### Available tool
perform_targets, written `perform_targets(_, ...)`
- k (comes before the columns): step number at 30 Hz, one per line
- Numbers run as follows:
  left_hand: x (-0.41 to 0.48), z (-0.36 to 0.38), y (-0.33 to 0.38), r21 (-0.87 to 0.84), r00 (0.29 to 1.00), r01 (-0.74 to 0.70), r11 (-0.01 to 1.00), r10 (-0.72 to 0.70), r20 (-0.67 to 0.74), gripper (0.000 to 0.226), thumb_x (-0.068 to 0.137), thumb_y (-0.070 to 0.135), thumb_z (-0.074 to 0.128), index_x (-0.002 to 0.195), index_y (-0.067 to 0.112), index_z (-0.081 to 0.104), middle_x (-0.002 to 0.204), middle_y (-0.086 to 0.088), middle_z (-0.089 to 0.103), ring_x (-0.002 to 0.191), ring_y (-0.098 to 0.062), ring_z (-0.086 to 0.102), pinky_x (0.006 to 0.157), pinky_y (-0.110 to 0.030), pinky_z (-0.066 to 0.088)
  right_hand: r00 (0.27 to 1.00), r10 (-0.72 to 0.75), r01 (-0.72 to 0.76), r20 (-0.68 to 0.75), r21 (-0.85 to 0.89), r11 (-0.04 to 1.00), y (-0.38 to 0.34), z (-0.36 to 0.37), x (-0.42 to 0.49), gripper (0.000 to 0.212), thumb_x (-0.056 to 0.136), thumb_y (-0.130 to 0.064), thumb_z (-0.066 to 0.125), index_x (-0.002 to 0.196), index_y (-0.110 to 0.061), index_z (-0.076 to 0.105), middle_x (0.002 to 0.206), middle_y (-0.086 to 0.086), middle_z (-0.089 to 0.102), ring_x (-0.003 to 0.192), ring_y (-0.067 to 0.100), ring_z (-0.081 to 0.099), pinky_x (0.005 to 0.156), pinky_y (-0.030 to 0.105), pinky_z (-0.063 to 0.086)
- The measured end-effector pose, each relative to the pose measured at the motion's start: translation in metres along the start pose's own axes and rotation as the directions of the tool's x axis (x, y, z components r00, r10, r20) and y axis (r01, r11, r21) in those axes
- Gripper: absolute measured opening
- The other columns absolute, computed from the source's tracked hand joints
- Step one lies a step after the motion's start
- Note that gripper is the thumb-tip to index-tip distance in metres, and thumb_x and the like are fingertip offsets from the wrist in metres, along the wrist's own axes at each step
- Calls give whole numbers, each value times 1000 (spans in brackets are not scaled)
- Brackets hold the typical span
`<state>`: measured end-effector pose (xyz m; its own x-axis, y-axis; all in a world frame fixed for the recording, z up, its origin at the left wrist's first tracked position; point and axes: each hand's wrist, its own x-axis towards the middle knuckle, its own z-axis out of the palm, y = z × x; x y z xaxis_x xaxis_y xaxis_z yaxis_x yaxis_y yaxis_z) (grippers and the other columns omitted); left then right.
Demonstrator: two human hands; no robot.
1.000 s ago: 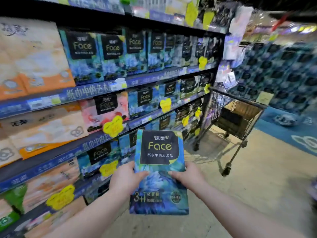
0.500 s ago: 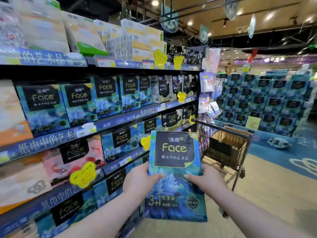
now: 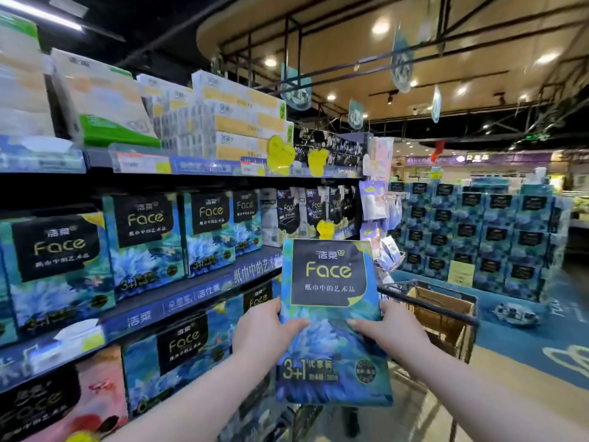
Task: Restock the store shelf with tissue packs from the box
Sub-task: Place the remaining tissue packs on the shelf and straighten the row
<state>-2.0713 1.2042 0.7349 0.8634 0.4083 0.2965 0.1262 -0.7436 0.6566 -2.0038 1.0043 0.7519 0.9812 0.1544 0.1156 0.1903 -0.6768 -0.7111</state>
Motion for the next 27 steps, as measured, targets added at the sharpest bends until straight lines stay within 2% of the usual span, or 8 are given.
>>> perform_targets(6,78,-1,-5,32,997,-37,999,39,-63,25,78,56,63,87,33,63,66,8,59,67,-17,55,50,-27,33,1000,-28,29,-10,56,998,-19,21,81,32,71,-49,72,89,-26,60,92,-5,69,86,20,65,75,32,52)
perform_targets(9,106,4,-7,45,995,-10,999,15,-96,40,78,56,64,63,23,46,56,6,42,59,-19,43,48,-29,25,999,-33,33,-1,65,997,-24,27,118,36,70,-50,73,90,-23,61,92,-3,68,88,21,65,81,36,53)
perform_targets(10,116,5,-8,64,994,-1,998,8,-111,46,78,57,64,61,22,40,55,5,39,56,-17,39,48,-30,23,999,-42,42,2,65,997,-27,29,130,34,71,-50,73,87,-24,59,89,-4,66,88,21,64,81,35,52)
perform_targets(13,147,7,-10,119,989,14,993,3,-145,46,78,59,62,67,17,47,57,3,41,56,-17,42,48,-30,24,994,-104,103,23,62,993,-38,32,162,28,75,-48,71,78,-26,53,77,-11,58,82,20,59,72,31,47)
perform_targets(17,184,14,-12,146,978,54,988,-23,-205,42,80,58,61,65,21,47,57,4,42,53,-14,41,48,-30,25,978,-198,194,66,56,979,-48,39,214,32,78,-48,69,91,-22,57,80,-8,59,77,17,55,60,27,38)
perform_targets(20,217,20,-8,194,960,106,975,-50,-277,46,79,60,60,78,15,58,59,2,45,56,-16,45,49,-30,28,962,-248,237,116,97,967,-55,47,264,36,77,-49,70,91,-18,58,84,-3,62,78,19,60,65,29,43)
perform_targets(23,250,27,-1,217,939,172,961,-94,-331,44,79,59,61,67,18,47,58,3,44,58,-15,47,49,-30,28,939,-300,280,169,133,951,-63,51,315,39,76,-49,71,94,-17,60,87,-1,68,81,19,65,71,32,50)
perform_targets(27,289,38,11,233,898,281,931,-170,-405,48,79,63,59,66,20,40,64,1,47,65,-20,51,55,-31,35,890,-392,363,233,159,918,-74,56,379,43,74,-52,71,96,-16,63,91,1,69,84,20,66,73,33,52)
